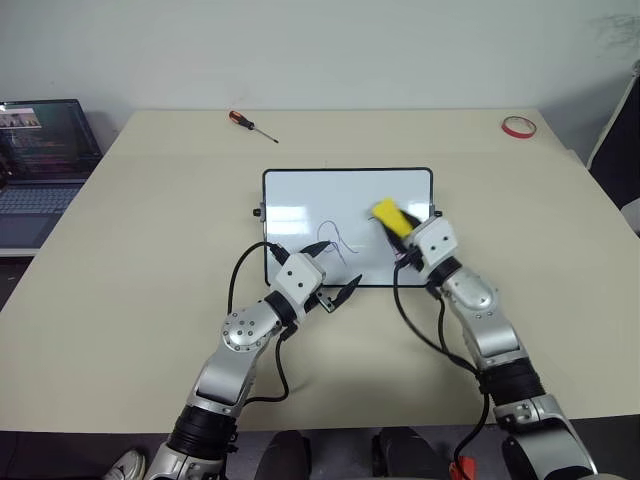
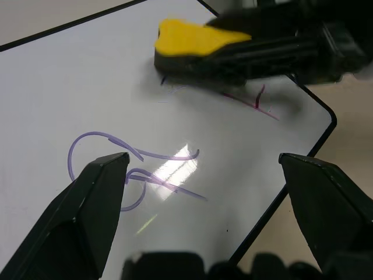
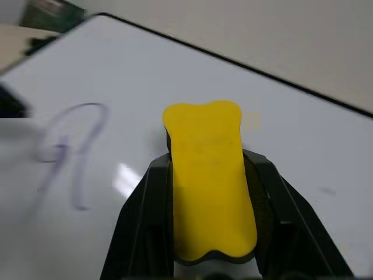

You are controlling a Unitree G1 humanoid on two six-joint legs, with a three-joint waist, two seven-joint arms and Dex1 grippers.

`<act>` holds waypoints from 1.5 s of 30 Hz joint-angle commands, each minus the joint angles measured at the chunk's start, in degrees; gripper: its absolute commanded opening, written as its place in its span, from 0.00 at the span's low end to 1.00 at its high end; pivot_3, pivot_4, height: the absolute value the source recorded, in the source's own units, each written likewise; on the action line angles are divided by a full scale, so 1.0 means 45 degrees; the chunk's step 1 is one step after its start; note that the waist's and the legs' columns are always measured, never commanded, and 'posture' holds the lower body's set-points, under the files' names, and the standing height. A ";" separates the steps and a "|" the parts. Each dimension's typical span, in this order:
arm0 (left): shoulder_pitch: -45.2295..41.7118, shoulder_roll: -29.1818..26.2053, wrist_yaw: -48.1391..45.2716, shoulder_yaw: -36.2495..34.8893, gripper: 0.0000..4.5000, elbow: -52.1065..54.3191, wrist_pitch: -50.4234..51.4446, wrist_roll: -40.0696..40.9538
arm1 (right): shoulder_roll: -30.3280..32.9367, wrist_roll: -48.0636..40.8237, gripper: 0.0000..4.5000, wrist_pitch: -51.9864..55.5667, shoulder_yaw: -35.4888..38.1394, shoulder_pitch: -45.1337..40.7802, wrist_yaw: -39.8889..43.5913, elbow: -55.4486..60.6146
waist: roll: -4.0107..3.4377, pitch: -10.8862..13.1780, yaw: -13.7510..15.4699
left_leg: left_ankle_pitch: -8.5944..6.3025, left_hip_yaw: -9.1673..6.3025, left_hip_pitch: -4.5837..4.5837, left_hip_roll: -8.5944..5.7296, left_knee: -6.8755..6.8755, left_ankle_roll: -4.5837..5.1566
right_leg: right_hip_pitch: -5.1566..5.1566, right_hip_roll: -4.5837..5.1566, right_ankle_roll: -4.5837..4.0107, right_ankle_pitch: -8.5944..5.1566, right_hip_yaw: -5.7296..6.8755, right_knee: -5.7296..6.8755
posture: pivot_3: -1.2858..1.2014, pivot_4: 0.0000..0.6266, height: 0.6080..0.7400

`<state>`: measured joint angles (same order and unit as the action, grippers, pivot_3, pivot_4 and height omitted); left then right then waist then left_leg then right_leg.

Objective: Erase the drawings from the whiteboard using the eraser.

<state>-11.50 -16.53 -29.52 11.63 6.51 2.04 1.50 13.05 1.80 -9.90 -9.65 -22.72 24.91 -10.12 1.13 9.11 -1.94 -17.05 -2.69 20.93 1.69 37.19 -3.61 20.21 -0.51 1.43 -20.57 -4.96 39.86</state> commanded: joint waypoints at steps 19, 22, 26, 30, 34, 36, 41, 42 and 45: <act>-0.0083 0.0209 0.0115 0.0124 1.00 0.0312 -0.0273 -0.0086 | 0.1166 0.1133 0.28 0.2111 0.0436 -0.0582 -0.0653 0.0877 | 0.0004 -0.0002 0.0023 | 0.0001 -0.0005 -0.0004 -0.0004 0.0024 -0.0001 | -0.0012 0.0003 0.0001 0.0000 0.0003 0.0013 | 0.52 0.24 1.00; -0.0128 0.0262 0.0109 0.0158 1.00 0.0217 -0.0327 -0.0098 | 0.1123 0.0966 0.28 0.2651 0.0186 -0.0439 -0.0128 0.1412 | 0.0004 -0.0002 0.0018 | 0.0001 -0.0008 -0.0004 -0.0004 0.0025 -0.0001 | -0.0012 0.0002 0.0001 0.0000 0.0005 0.0014 | 0.52 0.24 1.00; -0.0161 0.0338 0.0106 0.0169 1.00 0.0081 -0.0446 -0.0129 | 0.1068 0.1049 0.28 0.3153 -0.0448 -0.0093 0.0574 0.2233 | 0.0003 -0.0001 0.0005 | 0.0000 -0.0008 -0.0002 0.0000 0.0021 0.0000 | -0.0006 0.0000 0.0001 0.0000 0.0005 0.0009 | 0.52 0.24 1.00; -0.0201 0.0409 0.0192 0.0155 1.00 -0.0014 -0.0526 -0.0186 | 0.1079 0.1178 0.28 0.3304 -0.0441 -0.0241 0.0500 0.2045 | 0.0004 -0.0001 0.0011 | 0.0000 -0.0008 -0.0002 -0.0003 0.0023 0.0000 | -0.0007 0.0001 0.0001 0.0000 0.0004 0.0011 | 0.52 0.24 1.00; -0.0189 0.0467 0.0229 0.0169 1.00 -0.0078 -0.0591 -0.0229 | 0.1159 0.1333 0.28 0.3236 -0.0068 -0.0625 0.0054 0.1590 | 0.0005 0.0000 0.0010 | 0.0000 -0.0008 -0.0002 -0.0006 0.0027 0.0000 | -0.0008 0.0001 0.0001 0.0001 0.0004 0.0013 | 0.52 0.24 1.00; -0.0199 0.0499 0.0242 0.0155 1.00 -0.0110 -0.0608 -0.0242 | 0.1125 0.1429 0.28 0.2954 0.0036 -0.0935 -0.0253 0.1281 | 0.0005 0.0000 0.0010 | 0.0000 -0.0012 -0.0002 -0.0005 0.0027 0.0000 | -0.0008 0.0000 0.0001 0.0001 0.0007 0.0015 | 0.52 0.24 1.00; -0.0295 0.0555 0.0269 0.0176 1.00 -0.0203 -0.0632 -0.0262 | 0.0902 0.1695 0.28 0.2798 0.0021 -0.1725 -0.1066 0.0604 | 0.0007 0.0001 0.0015 | 0.0000 -0.0010 -0.0001 -0.0006 0.0034 -0.0001 | -0.0009 0.0001 0.0001 0.0001 0.0007 0.0015 | 0.52 0.24 1.00; -0.0329 0.0565 0.0265 0.0174 1.00 -0.0226 -0.0641 -0.0263 | 0.0862 0.1730 0.28 0.2811 -0.0014 -0.1865 -0.1164 0.0516 | 0.0006 0.0001 0.0015 | 0.0000 -0.0011 0.0000 -0.0006 0.0035 0.0000 | -0.0009 0.0001 0.0001 0.0001 0.0007 0.0015 | 0.52 0.24 1.00; -0.0404 0.0547 0.0253 0.0149 1.00 -0.0298 -0.0677 -0.0247 | 0.0898 0.1716 0.28 0.2870 -0.0063 -0.1892 -0.1182 0.0555 | 0.0006 0.0001 0.0017 | 0.0000 -0.0011 0.0001 -0.0004 0.0034 0.0000 | -0.0007 0.0001 0.0001 0.0001 0.0007 0.0014 | 0.52 0.24 1.00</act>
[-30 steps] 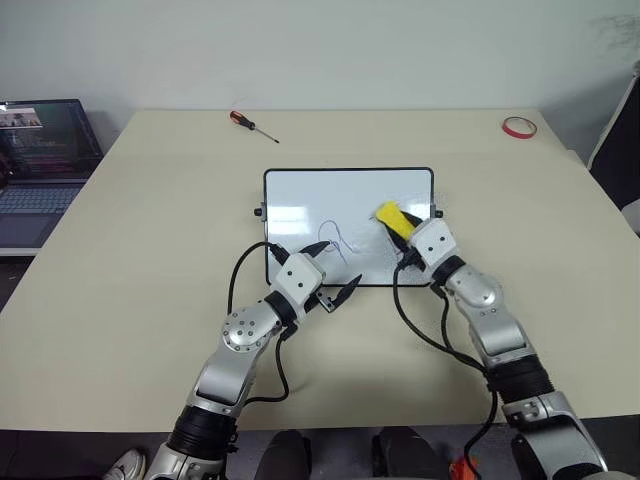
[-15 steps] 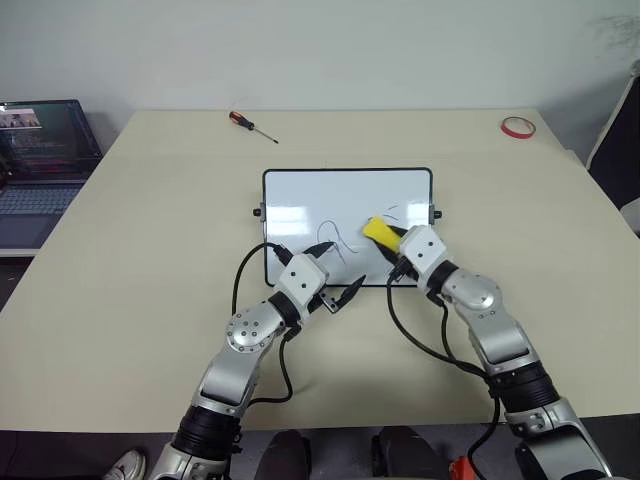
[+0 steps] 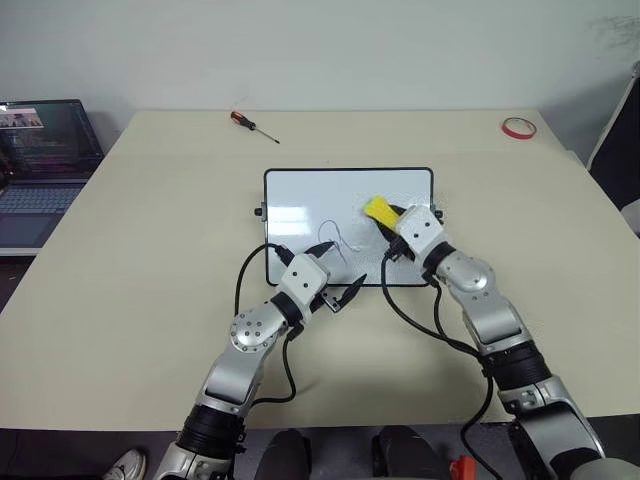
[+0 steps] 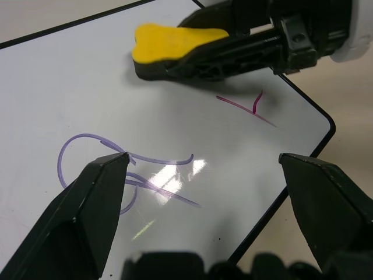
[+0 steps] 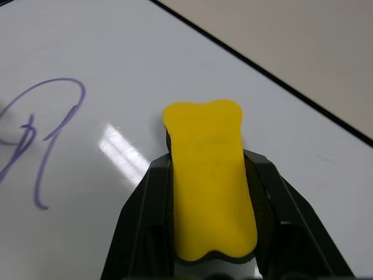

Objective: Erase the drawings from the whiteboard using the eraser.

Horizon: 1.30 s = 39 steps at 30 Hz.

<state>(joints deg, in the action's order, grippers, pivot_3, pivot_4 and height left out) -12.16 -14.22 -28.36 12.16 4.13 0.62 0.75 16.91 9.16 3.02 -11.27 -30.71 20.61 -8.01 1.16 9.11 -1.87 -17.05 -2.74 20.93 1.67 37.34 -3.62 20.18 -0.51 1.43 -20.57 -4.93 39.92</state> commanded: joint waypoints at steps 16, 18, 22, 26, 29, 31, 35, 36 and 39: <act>-0.0361 0.0274 -0.0023 0.0211 1.00 -0.0149 -0.0537 -0.0081 | 0.2317 -0.0039 0.28 0.0961 0.1600 0.2638 0.0427 0.1857 | 0.0002 -0.0001 0.0091 | -0.0001 -0.0033 0.0002 -0.0010 0.0035 0.0001 | -0.0039 0.0008 0.0002 0.0000 0.0032 -0.0007 | 0.52 0.24 1.00; -0.0372 0.0304 -0.0022 0.0241 1.00 -0.0197 -0.0592 -0.0079 | 0.2514 -0.0104 0.28 0.1036 0.1742 0.2924 0.0495 0.2084 | 0.0003 0.0000 0.0087 | -0.0001 -0.0044 0.0002 -0.0014 0.0053 0.0001 | -0.0052 0.0008 0.0008 0.0004 0.0043 -0.0006 | 0.52 0.24 1.00; -0.0406 0.0360 -0.0016 0.0282 1.00 -0.0279 -0.0658 -0.0077 | 0.2557 -0.0176 0.28 0.1203 0.1719 0.3077 0.0476 0.2327 | 0.0006 0.0003 0.0046 | -0.0001 -0.0060 -0.0004 -0.0014 0.0095 0.0002 | -0.0085 0.0006 0.0028 0.0015 0.0051 -0.0003 | 0.52 0.24 1.00; -0.0409 0.0395 -0.0024 0.0298 1.00 -0.0293 -0.0684 -0.0080 | 0.2138 -0.0189 0.28 0.1201 0.1418 0.2579 0.0372 0.2209 | 0.0010 0.0005 0.0041 | -0.0001 -0.0079 -0.0010 -0.0020 0.0118 0.0002 | -0.0111 0.0005 0.0039 0.0021 0.0068 -0.0007 | 0.52 0.24 1.00; -0.0390 0.0379 -0.0045 0.0279 1.00 -0.0288 -0.0710 -0.0063 | 0.1688 -0.0191 0.28 0.1134 0.1160 0.2020 0.0373 0.1933 | 0.0002 0.0018 -0.0066 | -0.0001 -0.0076 -0.0012 -0.0019 0.0120 0.0002 | -0.0110 0.0005 0.0042 0.0025 0.0064 -0.0006 | 0.52 0.24 1.00; -0.0364 0.0360 -0.0052 0.0258 1.00 -0.0266 -0.0717 -0.0055 | 0.1346 -0.0219 0.28 0.1025 0.0950 0.1611 0.0402 0.1671 | 0.0004 0.0020 -0.0163 | -0.0001 -0.0074 -0.0015 -0.0013 0.0119 0.0002 | -0.0109 0.0002 0.0042 0.0026 0.0062 -0.0005 | 0.52 0.24 1.00; -0.0316 0.0349 -0.0039 0.0255 1.00 -0.0222 -0.0721 -0.0074 | 0.0756 -0.0218 0.28 0.0920 0.0562 0.0824 0.0524 0.1182 | -0.0001 0.0028 -0.0220 | -0.0001 -0.0082 -0.0010 -0.0009 0.0114 0.0002 | -0.0103 -0.0001 0.0040 0.0026 0.0068 -0.0006 | 0.52 0.24 1.00; -0.0297 0.0342 -0.0027 0.0248 1.00 -0.0198 -0.0715 -0.0079 | 0.0662 -0.0223 0.28 0.0873 0.0478 0.0665 0.0563 0.1076 | -0.0001 0.0028 -0.0222 | -0.0001 -0.0078 -0.0008 -0.0010 0.0114 0.0002 | -0.0099 0.0000 0.0040 0.0026 0.0065 -0.0008 | 0.52 0.24 1.00; -0.0253 0.0330 0.0011 0.0234 1.00 -0.0143 -0.0688 -0.0092 | 0.0544 -0.0220 0.28 0.0756 0.0355 0.0423 0.0630 0.0855 | -0.0001 0.0034 -0.0205 | -0.0002 -0.0081 0.0002 -0.0013 0.0112 0.0002 | -0.0097 0.0005 0.0041 0.0026 0.0069 -0.0020 | 0.52 0.24 1.00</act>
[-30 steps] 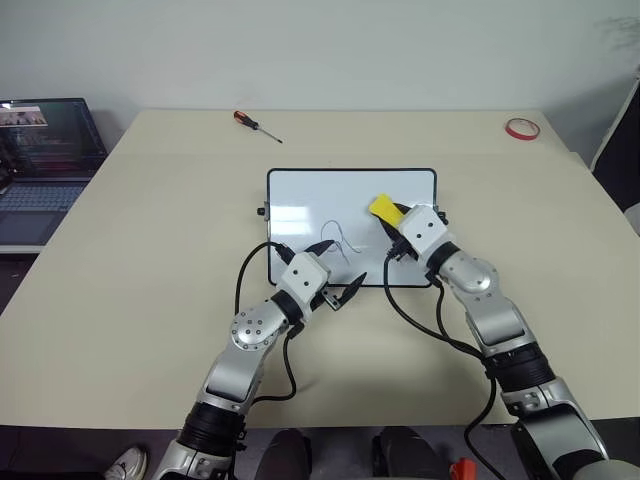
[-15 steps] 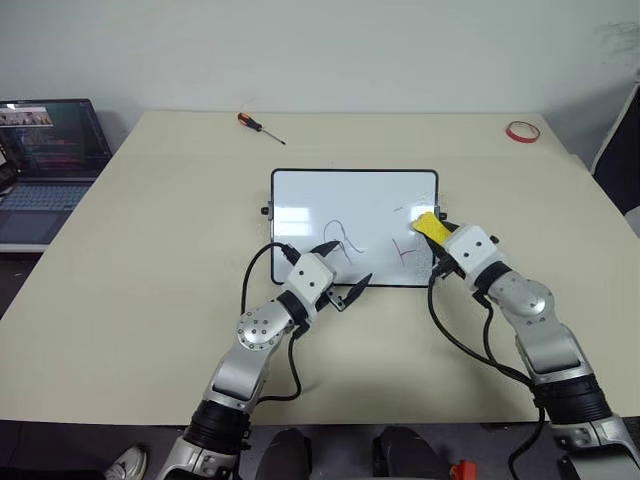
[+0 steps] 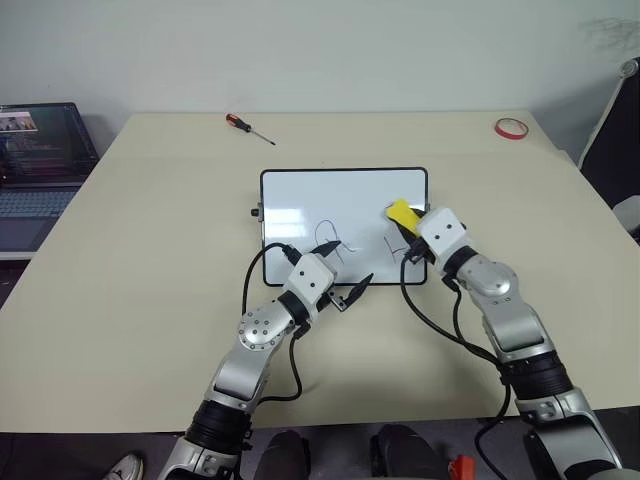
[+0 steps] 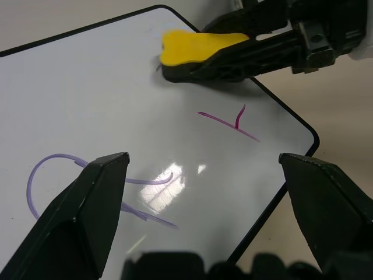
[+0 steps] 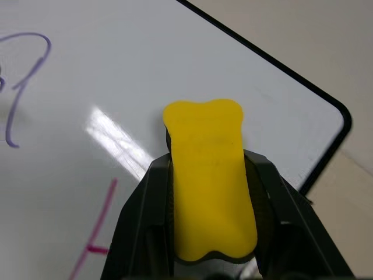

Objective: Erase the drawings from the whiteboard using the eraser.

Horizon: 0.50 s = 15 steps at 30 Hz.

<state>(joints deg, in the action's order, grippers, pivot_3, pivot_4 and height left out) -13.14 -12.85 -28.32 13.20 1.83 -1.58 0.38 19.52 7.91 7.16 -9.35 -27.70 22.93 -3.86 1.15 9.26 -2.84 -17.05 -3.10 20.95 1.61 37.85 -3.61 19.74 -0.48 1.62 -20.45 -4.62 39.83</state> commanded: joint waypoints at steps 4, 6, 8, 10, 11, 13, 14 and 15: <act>0.0169 0.0011 0.0079 0.0027 1.00 0.0567 -0.0162 -0.0030 | -0.0135 0.0097 0.28 -0.0250 -0.0219 -0.0262 0.0136 -0.0181 | 0.0000 0.0002 -0.0006 | -0.0001 -0.0003 0.0006 0.0002 -0.0003 0.0001 | 0.0000 0.0004 0.0000 0.0000 0.0005 -0.0012 | 0.52 0.24 1.00; 0.0240 0.0009 0.0092 0.0048 1.00 0.0656 -0.0140 -0.0041 | -0.0059 0.0116 0.28 -0.0263 -0.0223 -0.0121 0.0172 -0.0111 | -0.0001 0.0002 -0.0016 | -0.0001 -0.0005 0.0005 0.0006 -0.0006 0.0001 | 0.0001 0.0004 0.0000 0.0000 0.0006 -0.0010 | 0.52 0.24 1.00; 0.0259 0.0001 0.0076 0.0027 1.00 0.0663 -0.0142 -0.0032 | 0.0070 0.0164 0.28 -0.0216 -0.0166 -0.0011 0.0158 -0.0082 | -0.0001 0.0002 -0.0012 | -0.0001 -0.0011 0.0005 0.0006 -0.0007 0.0001 | 0.0001 0.0003 0.0000 0.0000 0.0011 -0.0010 | 0.52 0.24 1.00; 0.0227 0.0005 0.0058 0.0024 1.00 0.0630 -0.0146 -0.0033 | 0.0407 0.0303 0.28 -0.0146 0.0077 0.0179 0.0011 -0.0128 | -0.0001 0.0002 0.0010 | -0.0001 -0.0013 0.0007 0.0002 -0.0007 0.0001 | 0.0000 0.0004 0.0000 0.0000 0.0014 -0.0012 | 0.52 0.24 1.00; 0.0208 0.0007 0.0050 0.0024 1.00 0.0612 -0.0150 -0.0032 | 0.0566 0.0376 0.28 -0.0128 0.0183 0.0259 -0.0077 -0.0157 | -0.0001 0.0002 0.0031 | -0.0001 -0.0013 0.0007 0.0000 -0.0006 0.0000 | -0.0001 0.0006 0.0000 0.0000 0.0014 -0.0014 | 0.52 0.24 1.00; 0.0163 0.0024 0.0030 0.0043 1.00 0.0572 -0.0156 -0.0029 | 0.0853 0.0490 0.28 -0.0120 0.0387 0.0412 -0.0302 -0.0193 | 0.0000 0.0002 0.0086 | -0.0001 -0.0014 0.0010 -0.0004 -0.0006 0.0001 | -0.0003 0.0010 0.0000 0.0000 0.0017 -0.0019 | 0.52 0.24 1.00; 0.0145 0.0038 0.0016 0.0067 1.00 0.0553 -0.0160 -0.0033 | 0.0985 0.0527 0.28 -0.0078 0.0463 0.0496 -0.0397 -0.0184 | 0.0000 0.0002 0.0142 | -0.0001 -0.0018 0.0010 -0.0004 -0.0005 0.0001 | -0.0005 0.0012 0.0000 0.0000 0.0021 -0.0020 | 0.52 0.24 1.00; 0.0125 0.0041 -0.0013 0.0099 1.00 0.0528 -0.0173 -0.0041 | 0.1107 0.0560 0.28 -0.0006 0.0524 0.0583 -0.0486 -0.0170 | 0.0000 0.0002 0.0221 | -0.0001 -0.0030 0.0009 -0.0005 -0.0003 0.0001 | -0.0012 0.0013 0.0000 0.0000 0.0032 -0.0025 | 0.52 0.24 1.00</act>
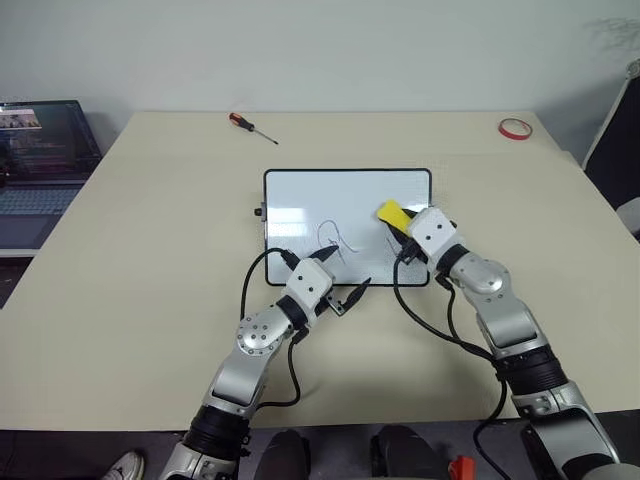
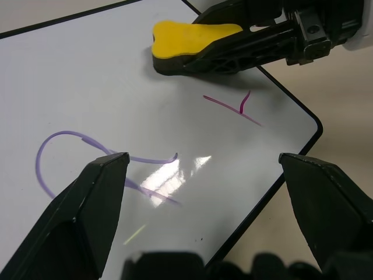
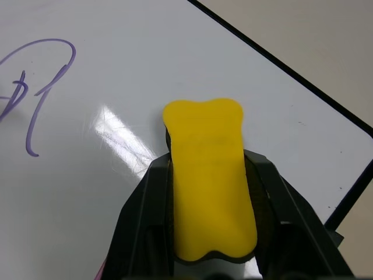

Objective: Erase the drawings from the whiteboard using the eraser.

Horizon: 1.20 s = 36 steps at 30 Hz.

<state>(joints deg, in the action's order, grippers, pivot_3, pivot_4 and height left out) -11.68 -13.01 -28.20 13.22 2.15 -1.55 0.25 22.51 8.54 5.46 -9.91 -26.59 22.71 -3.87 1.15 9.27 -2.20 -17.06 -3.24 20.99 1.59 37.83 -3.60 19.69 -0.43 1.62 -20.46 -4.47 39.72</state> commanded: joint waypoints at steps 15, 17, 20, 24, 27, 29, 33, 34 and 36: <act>-0.0336 0.0029 -0.0297 0.0216 1.00 0.0372 -0.0214 -0.0009 | 0.0871 0.0267 0.28 0.1408 0.1572 0.1365 -0.1281 0.0331 | -0.0001 0.0000 0.0269 | 0.0001 -0.0097 -0.0003 -0.0025 0.0009 -0.0001 | -0.0085 0.0020 0.0009 0.0006 0.0090 -0.0068 | 0.52 0.24 1.00; -0.0333 0.0023 -0.0287 0.0217 1.00 0.0384 -0.0196 -0.0002 | 0.0790 0.0193 0.28 0.1422 0.1541 0.1373 -0.1261 0.0418 | -0.0001 0.0000 0.0269 | 0.0001 -0.0097 -0.0003 -0.0028 0.0009 -0.0001 | -0.0088 0.0022 0.0011 0.0007 0.0090 -0.0072 | 0.52 0.24 1.00; -0.0311 0.0015 -0.0283 0.0205 1.00 0.0437 -0.0187 0.0016 | 0.0508 -0.0435 0.28 0.1384 0.1629 0.1396 -0.0955 0.0672 | 0.0000 0.0001 0.0269 | 0.0001 -0.0100 -0.0003 -0.0028 0.0009 -0.0001 | -0.0088 0.0023 0.0012 0.0007 0.0092 -0.0073 | 0.52 0.24 1.00; -0.0227 -0.0087 -0.0354 0.0116 1.00 0.0700 -0.0152 0.0124 | 0.0015 -0.2005 0.28 0.1407 0.1975 0.1792 -0.0099 0.1501 | -0.0003 0.0003 0.0266 | 0.0001 -0.0103 0.0001 -0.0025 0.0001 -0.0001 | -0.0088 0.0022 0.0011 0.0007 0.0095 -0.0087 | 0.52 0.24 1.00; -0.0217 -0.0204 -0.0456 -0.0002 1.00 0.0806 -0.0169 0.0267 | 0.0020 -0.2148 0.28 0.1368 0.2089 0.1923 -0.0010 0.1820 | -0.0017 0.0011 0.0195 | 0.0000 -0.0109 0.0020 -0.0020 -0.0012 0.0001 | -0.0087 0.0021 0.0011 0.0008 0.0101 -0.0130 | 0.52 0.24 1.00; -0.0185 -0.0320 -0.0570 -0.0135 1.00 0.0828 -0.0281 0.0414 | -0.0109 -0.2575 0.28 0.1433 0.2184 0.2020 0.0203 0.2081 | -0.0018 0.0012 0.0153 | -0.0002 -0.0109 0.0040 -0.0020 -0.0012 0.0002 | -0.0077 0.0022 0.0011 0.0008 0.0104 -0.0144 | 0.52 0.24 1.00; -0.0059 -0.0509 -0.0655 -0.0342 1.00 0.1182 -0.0249 0.0578 | -0.0284 -0.3213 0.28 0.1352 0.2310 0.2146 0.0445 0.2482 | -0.0024 0.0015 0.0144 | -0.0004 -0.0128 0.0108 -0.0014 -0.0019 0.0006 | -0.0012 0.0021 0.0010 0.0008 0.0122 -0.0149 | 0.52 0.24 1.00; -0.0006 -0.0621 -0.0716 -0.0451 1.00 0.1266 -0.0259 0.0675 | -0.0362 -0.3181 0.28 0.1392 0.2186 0.2100 0.0397 0.2505 | -0.0026 0.0015 0.0129 | -0.0003 -0.0130 0.0138 -0.0015 -0.0014 0.0005 | 0.0015 0.0022 0.0009 0.0009 0.0124 -0.0144 | 0.52 0.24 1.00; 0.0103 -0.0752 -0.0767 -0.0565 1.00 0.1509 -0.0206 0.0804 | -0.0438 -0.3195 0.28 0.1334 0.2070 0.2004 0.0430 0.2444 | -0.0028 0.0016 0.0110 | -0.0002 -0.0127 0.0179 -0.0014 -0.0002 0.0004 | 0.0063 0.0022 0.0008 0.0011 0.0121 -0.0136 | 0.52 0.24 1.00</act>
<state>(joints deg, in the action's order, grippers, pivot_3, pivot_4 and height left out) -11.48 -16.17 -31.21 11.69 5.30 -1.66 2.54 20.92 -5.32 11.76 -0.72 -16.82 24.36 5.34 1.03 9.34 -1.71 -17.07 -3.81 21.84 1.52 37.83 -3.59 20.02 -0.33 1.65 -20.40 -3.93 39.11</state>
